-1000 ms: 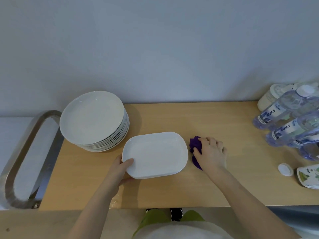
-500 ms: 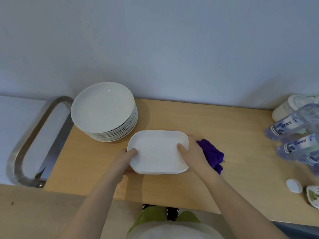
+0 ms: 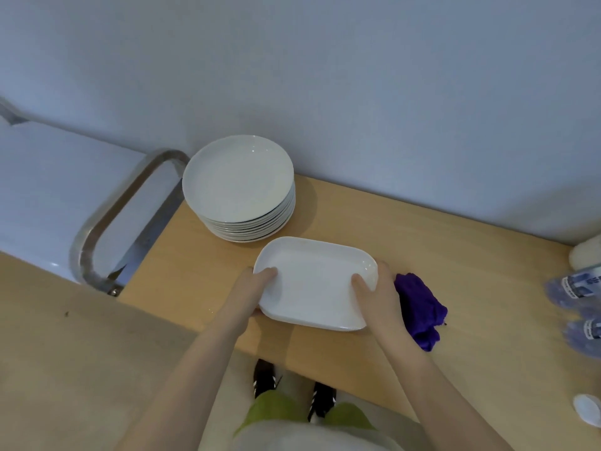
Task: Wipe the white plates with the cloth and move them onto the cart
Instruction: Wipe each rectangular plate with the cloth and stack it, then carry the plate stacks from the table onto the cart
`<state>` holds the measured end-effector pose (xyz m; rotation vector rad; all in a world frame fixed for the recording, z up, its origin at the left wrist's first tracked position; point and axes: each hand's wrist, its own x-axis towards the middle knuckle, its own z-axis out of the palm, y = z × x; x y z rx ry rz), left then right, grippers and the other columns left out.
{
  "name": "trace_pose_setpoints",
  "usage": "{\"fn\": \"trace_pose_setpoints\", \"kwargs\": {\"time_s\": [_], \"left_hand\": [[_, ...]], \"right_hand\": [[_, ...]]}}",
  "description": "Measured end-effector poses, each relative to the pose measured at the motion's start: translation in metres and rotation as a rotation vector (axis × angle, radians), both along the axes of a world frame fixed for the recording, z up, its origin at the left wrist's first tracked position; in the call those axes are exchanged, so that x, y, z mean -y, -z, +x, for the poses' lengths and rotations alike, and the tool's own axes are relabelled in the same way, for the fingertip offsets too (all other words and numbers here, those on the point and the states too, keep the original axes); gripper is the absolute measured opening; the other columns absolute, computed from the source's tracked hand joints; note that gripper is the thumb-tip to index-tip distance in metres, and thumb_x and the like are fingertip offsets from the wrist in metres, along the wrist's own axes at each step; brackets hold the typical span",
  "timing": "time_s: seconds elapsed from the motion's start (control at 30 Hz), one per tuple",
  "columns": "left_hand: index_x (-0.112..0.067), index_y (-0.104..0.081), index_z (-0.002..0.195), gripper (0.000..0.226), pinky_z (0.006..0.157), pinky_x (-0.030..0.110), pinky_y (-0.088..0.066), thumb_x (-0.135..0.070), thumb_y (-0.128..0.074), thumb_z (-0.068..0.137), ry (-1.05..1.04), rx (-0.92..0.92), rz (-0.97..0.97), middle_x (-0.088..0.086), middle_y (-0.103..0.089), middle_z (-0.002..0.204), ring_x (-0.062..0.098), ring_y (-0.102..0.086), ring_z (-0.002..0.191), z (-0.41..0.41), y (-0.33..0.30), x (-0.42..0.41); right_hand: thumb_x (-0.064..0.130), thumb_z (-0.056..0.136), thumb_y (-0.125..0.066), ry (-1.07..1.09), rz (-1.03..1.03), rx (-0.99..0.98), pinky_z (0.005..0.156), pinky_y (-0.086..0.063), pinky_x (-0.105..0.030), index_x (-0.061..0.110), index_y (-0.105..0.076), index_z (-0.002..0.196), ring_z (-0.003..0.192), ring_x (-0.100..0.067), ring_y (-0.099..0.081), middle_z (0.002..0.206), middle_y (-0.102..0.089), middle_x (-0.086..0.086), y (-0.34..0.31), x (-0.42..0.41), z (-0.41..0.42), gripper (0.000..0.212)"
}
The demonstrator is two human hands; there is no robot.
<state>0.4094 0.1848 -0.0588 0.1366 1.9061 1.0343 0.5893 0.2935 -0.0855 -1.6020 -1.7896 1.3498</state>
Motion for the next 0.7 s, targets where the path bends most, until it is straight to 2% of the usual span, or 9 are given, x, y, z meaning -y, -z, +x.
{"fn": "trace_pose_setpoints", "kwargs": {"time_s": [0.1,0.2,0.3,0.37,0.47,0.53,0.6,0.7], "left_hand": [[-0.021,-0.05,0.117,0.029,0.075,0.038,-0.055,-0.036,-0.054,0.092,-0.032,-0.037,0.036,-0.002,-0.06,0.101,0.017,-0.059,0.089,-0.007,-0.012,0.013],[-0.022,-0.054,0.117,0.03,0.076,0.041,-0.057,-0.039,-0.056,0.092,-0.051,-0.072,0.075,-0.001,-0.064,0.103,0.019,-0.062,0.092,-0.015,-0.02,0.036],[-0.021,-0.058,0.112,0.03,0.066,0.036,-0.058,-0.042,-0.06,0.09,-0.103,-0.118,0.102,0.0,-0.067,0.099,0.018,-0.066,0.086,-0.024,-0.024,0.065],[-0.02,-0.059,0.11,0.029,0.063,0.035,-0.058,-0.04,-0.062,0.089,-0.156,-0.126,0.106,0.0,-0.067,0.097,0.019,-0.066,0.084,-0.032,-0.025,0.086],[-0.018,-0.062,0.109,0.029,0.068,0.039,-0.059,-0.038,-0.064,0.088,-0.236,-0.121,0.118,0.004,-0.068,0.1,0.023,-0.067,0.088,-0.049,-0.026,0.124],[-0.02,-0.063,0.105,0.026,0.065,0.037,-0.058,-0.038,-0.066,0.087,-0.298,-0.111,0.14,0.003,-0.069,0.1,0.022,-0.067,0.088,-0.064,-0.027,0.153],[-0.021,-0.063,0.102,0.023,0.056,0.03,-0.055,-0.037,-0.067,0.086,-0.353,-0.113,0.155,0.001,-0.07,0.097,0.018,-0.067,0.084,-0.08,-0.03,0.184],[-0.022,-0.063,0.103,0.023,0.052,0.027,-0.053,-0.036,-0.067,0.086,-0.425,-0.133,0.158,0.0,-0.07,0.096,0.018,-0.067,0.084,-0.109,-0.037,0.233]], "right_hand": [[0.021,0.091,-0.052,-0.055,0.031,0.019,0.063,-0.043,-0.025,0.02,-0.042,0.128,0.081,-0.003,-0.052,0.095,-0.054,0.013,-0.013,0.005,-0.009,0.038],[0.022,0.094,-0.05,-0.126,0.047,-0.004,0.056,-0.033,-0.015,0.02,-0.037,0.134,0.079,0.004,-0.048,0.103,-0.052,0.008,-0.025,0.016,-0.021,0.043],[0.02,0.094,-0.05,-0.225,0.07,-0.029,0.058,-0.034,-0.014,0.02,-0.037,0.134,0.085,-0.003,-0.051,0.111,-0.053,0.004,-0.038,0.033,-0.039,0.042],[0.019,0.094,-0.051,-0.275,0.078,-0.042,0.064,-0.039,-0.021,0.018,-0.04,0.132,0.093,-0.014,-0.053,0.114,-0.054,0.0,-0.045,0.047,-0.055,0.04],[0.019,0.092,-0.053,-0.335,0.068,-0.041,0.076,-0.044,-0.032,0.017,-0.045,0.125,0.099,-0.021,-0.054,0.114,-0.055,-0.004,-0.053,0.073,-0.085,0.035],[0.02,0.09,-0.055,-0.373,0.055,-0.053,0.071,-0.043,-0.029,0.019,-0.047,0.119,0.096,-0.019,-0.055,0.112,-0.057,-0.003,-0.054,0.094,-0.107,0.03],[0.022,0.088,-0.057,-0.415,0.051,-0.064,0.063,-0.038,-0.019,0.024,-0.047,0.117,0.092,-0.013,-0.054,0.113,-0.056,0.001,-0.054,0.12,-0.13,0.031],[0.029,0.087,-0.061,-0.472,0.062,-0.06,0.061,-0.033,-0.01,0.031,-0.044,0.114,0.087,-0.007,-0.051,0.11,-0.053,0.006,-0.059,0.163,-0.167,0.033]]}}
